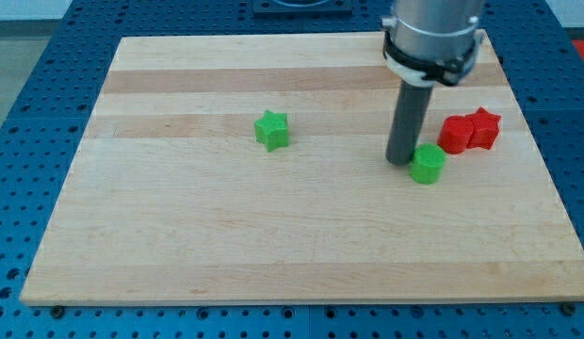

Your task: Push the green circle to the bottom right side

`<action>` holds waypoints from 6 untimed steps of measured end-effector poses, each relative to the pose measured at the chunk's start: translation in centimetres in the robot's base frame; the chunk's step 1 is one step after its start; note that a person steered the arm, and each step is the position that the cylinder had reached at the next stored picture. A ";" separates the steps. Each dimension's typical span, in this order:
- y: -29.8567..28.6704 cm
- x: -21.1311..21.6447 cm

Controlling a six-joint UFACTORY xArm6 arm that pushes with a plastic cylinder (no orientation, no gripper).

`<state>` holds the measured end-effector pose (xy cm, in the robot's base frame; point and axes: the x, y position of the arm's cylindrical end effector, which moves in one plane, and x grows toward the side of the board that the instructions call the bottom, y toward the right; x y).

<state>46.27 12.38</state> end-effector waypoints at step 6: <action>-0.9 2.2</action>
